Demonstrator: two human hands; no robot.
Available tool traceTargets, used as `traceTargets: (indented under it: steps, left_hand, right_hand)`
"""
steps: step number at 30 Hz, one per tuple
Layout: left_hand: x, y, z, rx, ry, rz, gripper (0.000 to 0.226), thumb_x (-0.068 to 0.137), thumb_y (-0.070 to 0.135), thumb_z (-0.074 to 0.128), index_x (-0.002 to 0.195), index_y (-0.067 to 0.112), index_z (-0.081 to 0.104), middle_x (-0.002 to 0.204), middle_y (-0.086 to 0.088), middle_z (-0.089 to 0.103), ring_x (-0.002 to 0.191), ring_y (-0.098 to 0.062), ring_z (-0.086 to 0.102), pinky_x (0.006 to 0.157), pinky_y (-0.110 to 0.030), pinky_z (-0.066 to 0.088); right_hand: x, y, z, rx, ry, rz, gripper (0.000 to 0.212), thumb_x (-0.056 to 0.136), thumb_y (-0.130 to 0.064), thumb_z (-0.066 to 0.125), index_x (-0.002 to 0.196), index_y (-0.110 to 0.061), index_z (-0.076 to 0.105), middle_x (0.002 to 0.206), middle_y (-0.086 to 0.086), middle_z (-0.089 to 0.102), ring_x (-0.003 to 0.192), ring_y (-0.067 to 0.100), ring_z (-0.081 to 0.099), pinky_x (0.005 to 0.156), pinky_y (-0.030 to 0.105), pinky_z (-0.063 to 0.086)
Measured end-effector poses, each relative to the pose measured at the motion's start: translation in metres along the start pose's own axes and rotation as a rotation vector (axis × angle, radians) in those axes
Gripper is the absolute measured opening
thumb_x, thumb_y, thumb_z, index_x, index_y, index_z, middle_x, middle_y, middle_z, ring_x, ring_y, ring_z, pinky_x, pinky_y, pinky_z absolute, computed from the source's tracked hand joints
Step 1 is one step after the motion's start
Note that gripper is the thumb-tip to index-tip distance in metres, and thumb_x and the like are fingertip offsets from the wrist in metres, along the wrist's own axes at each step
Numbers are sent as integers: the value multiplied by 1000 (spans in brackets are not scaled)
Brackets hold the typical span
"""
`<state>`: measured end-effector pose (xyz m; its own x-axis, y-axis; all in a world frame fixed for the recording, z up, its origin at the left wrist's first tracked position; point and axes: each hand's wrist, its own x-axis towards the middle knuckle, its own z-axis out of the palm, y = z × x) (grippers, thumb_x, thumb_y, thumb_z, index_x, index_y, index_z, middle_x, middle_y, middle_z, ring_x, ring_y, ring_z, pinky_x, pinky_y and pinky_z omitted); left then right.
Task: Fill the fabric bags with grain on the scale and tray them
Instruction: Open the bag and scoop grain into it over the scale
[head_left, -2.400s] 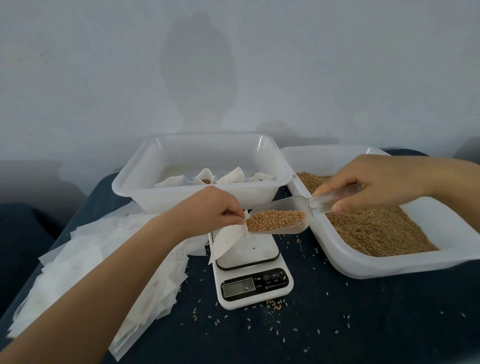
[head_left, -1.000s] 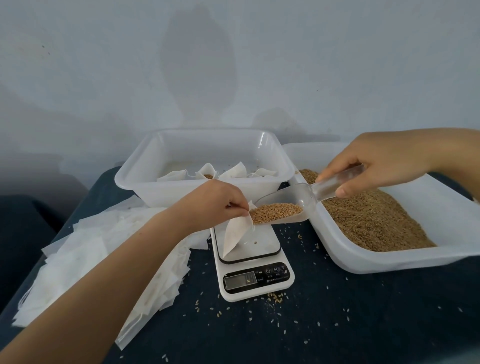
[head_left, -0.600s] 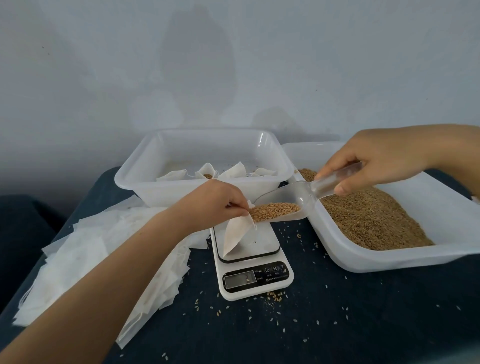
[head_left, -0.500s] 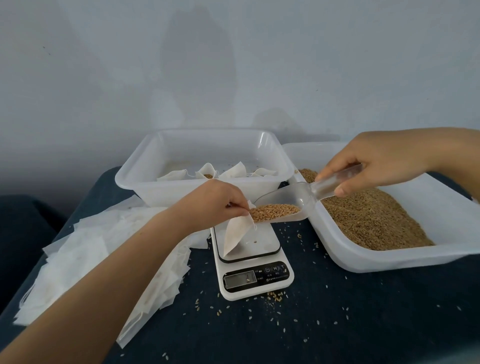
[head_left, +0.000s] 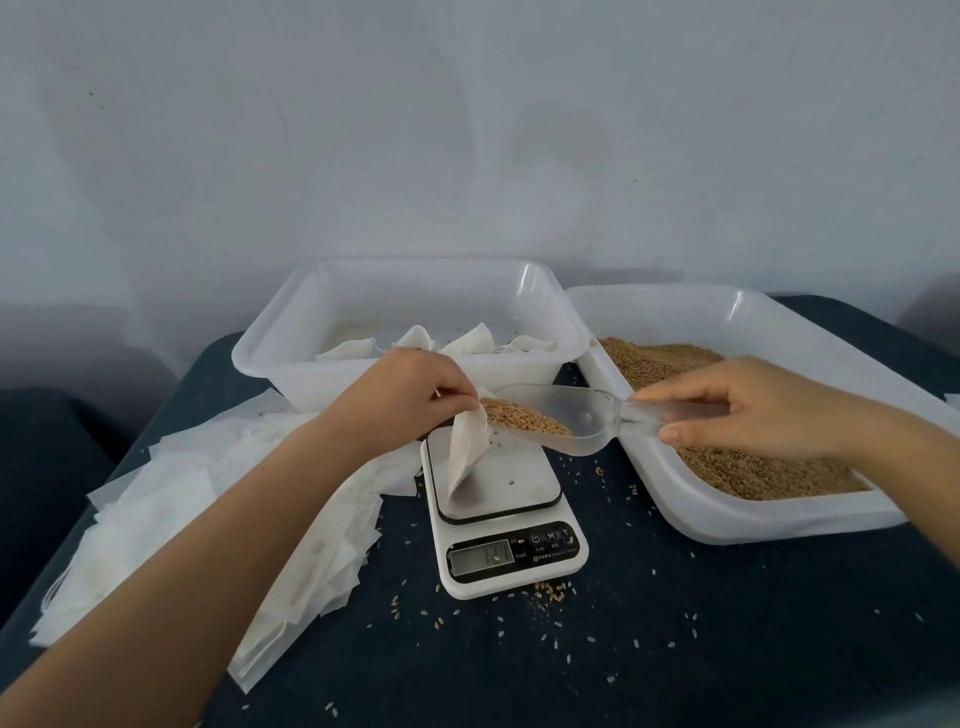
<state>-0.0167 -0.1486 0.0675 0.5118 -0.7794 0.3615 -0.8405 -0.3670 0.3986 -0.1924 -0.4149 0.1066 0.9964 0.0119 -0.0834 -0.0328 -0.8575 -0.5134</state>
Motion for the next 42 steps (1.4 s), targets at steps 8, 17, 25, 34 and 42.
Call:
traceTargets:
  steps: [8, 17, 25, 34, 42]
  left_hand:
    - [3, 6, -1, -3, 110, -170, 14, 83, 23, 65, 70, 20, 69, 63, 16, 61, 61, 7, 53, 57, -5, 37]
    - [14, 11, 9, 73, 82, -256, 16, 86, 23, 59, 75, 14, 67, 69, 5, 64, 63, -5, 54, 54, -15, 37]
    - [20, 2, -15, 144, -169, -146, 14, 89, 26, 58, 75, 24, 60, 72, 14, 57, 69, 4, 48, 58, -9, 33]
    - [35, 8, 15, 62, -309, -98, 9, 88, 26, 59, 81, 21, 62, 85, 7, 63, 84, -9, 56, 77, -19, 43]
    - [26, 1, 44, 36, -193, -75, 38, 87, 27, 61, 125, 26, 54, 112, 9, 59, 92, -6, 54, 87, -21, 42]
  right_hand:
    - [-7, 20, 17, 195, 166, 9, 43, 67, -49, 67, 109, -55, 60, 114, -35, 62, 108, -11, 58, 99, 27, 45]
    - [-9, 33, 17, 193, 239, 16, 40, 67, -58, 62, 104, -71, 55, 111, -34, 63, 101, -9, 61, 92, 29, 45]
    - [-8, 37, 23, 208, 250, 5, 41, 68, -59, 61, 108, -68, 56, 112, -33, 63, 103, -10, 59, 88, 22, 44]
    - [3, 34, 33, 194, 297, 19, 39, 77, -49, 65, 101, -76, 51, 110, -48, 54, 104, -21, 53, 89, 18, 40]
    - [4, 25, 31, 182, 338, 7, 44, 84, -37, 66, 97, -77, 51, 105, -48, 56, 97, -24, 54, 78, 11, 36]
